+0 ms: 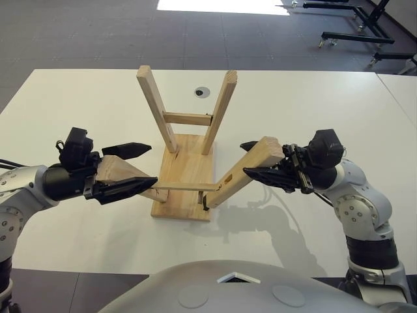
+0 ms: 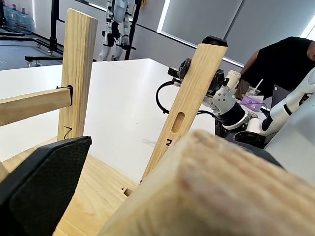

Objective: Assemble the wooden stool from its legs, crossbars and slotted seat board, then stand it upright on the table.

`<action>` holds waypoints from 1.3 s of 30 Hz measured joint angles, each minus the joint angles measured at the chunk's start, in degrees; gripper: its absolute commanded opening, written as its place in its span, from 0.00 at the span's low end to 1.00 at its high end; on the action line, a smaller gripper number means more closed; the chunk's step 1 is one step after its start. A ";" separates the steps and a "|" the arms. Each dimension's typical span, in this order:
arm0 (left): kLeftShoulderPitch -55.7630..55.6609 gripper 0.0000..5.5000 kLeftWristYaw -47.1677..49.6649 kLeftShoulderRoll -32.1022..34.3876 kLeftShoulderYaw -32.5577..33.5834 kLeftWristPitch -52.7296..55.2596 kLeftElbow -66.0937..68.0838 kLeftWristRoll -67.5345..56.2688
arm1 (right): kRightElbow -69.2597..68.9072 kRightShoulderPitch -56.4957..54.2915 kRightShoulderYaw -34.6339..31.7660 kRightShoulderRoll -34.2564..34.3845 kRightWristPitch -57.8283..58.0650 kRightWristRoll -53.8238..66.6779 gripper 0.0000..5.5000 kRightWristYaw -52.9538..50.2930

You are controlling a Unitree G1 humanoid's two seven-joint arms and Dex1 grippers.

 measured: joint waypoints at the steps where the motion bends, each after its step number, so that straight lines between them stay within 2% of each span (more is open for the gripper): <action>1: 0.00 0.84 -0.01 0.00 -0.03 0.00 0.01 0.01 | 0.14 -0.39 -0.32 0.19 0.64 0.43 0.37 -1.40; 9: -1.69 0.84 -1.25 0.13 -0.85 0.00 2.02 0.86 | -3.14 -1.63 -0.82 1.30 2.06 3.67 0.37 -6.10; 17: -4.50 0.84 -2.38 0.73 -2.39 0.56 3.38 1.26 | 1.44 -0.15 3.67 2.02 -1.42 -1.65 0.37 -1.51; 25: -4.03 0.84 -1.94 0.69 -2.60 0.59 2.92 1.33 | 1.92 -0.07 3.26 2.15 -4.76 -4.45 0.37 -2.80; 30: -3.73 0.84 -1.09 0.53 -2.58 0.58 2.10 1.23 | -1.92 -0.11 1.89 0.38 -3.01 -4.88 0.37 -6.29; 39: -2.32 0.84 0.65 -1.43 -2.61 0.48 0.84 1.29 | -1.05 -3.24 3.38 -2.93 -3.26 -5.95 0.37 -0.87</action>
